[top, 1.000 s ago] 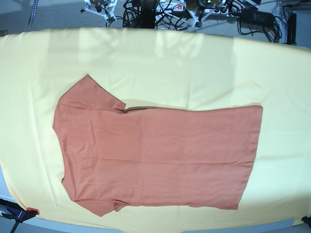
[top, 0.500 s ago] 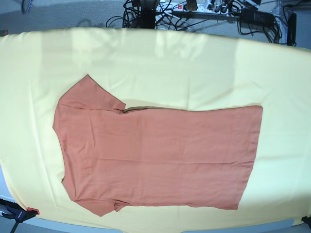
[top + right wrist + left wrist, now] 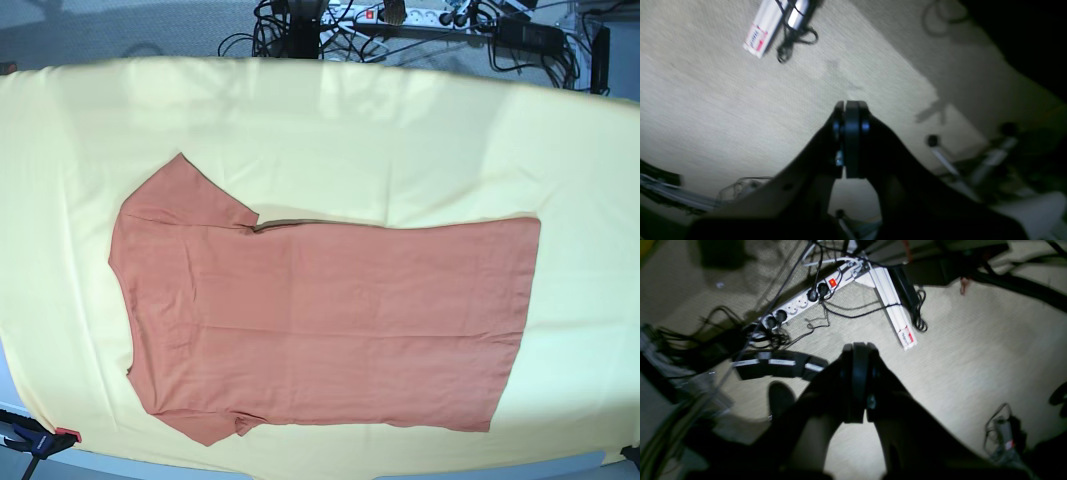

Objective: Fold the T-shirt properly

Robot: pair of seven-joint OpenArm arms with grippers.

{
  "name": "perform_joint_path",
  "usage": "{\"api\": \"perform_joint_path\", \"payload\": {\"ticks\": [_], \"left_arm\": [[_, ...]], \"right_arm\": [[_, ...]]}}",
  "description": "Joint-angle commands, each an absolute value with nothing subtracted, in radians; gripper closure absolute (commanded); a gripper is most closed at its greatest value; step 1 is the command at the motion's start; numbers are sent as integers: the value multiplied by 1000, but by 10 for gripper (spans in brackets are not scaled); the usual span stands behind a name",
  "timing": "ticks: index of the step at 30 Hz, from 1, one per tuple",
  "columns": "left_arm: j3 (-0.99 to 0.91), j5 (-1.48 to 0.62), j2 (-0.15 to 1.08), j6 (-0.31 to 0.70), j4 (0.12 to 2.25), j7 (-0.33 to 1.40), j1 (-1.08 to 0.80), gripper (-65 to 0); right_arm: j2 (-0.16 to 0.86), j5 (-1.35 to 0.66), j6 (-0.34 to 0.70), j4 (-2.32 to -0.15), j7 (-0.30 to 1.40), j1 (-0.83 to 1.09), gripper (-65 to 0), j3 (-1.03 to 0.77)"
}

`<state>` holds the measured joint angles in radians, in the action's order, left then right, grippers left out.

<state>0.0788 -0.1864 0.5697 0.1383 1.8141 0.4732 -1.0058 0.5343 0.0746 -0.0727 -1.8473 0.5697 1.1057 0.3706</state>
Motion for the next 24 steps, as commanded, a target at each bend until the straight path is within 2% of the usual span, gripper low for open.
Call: {"api": "perform_joint_path", "payload": {"ticks": [1, 6, 13, 24], "left_arm": [[52, -188, 588, 142, 1869, 486, -1052, 0], [-97, -187, 601, 154, 2112, 526, -1203, 0], [-278, -187, 601, 168, 2356, 525, -1308, 0], [-361, -112, 602, 168, 2356, 524, -1193, 0]], "right_arm": [[540, 96, -86, -1901, 582, 1160, 0, 363], [546, 186, -96, -2109, 601, 1309, 0, 311], [546, 218, -105, -2276, 670, 1309, 0, 215], [546, 218, -98, -2356, 609, 1309, 0, -78]]}}
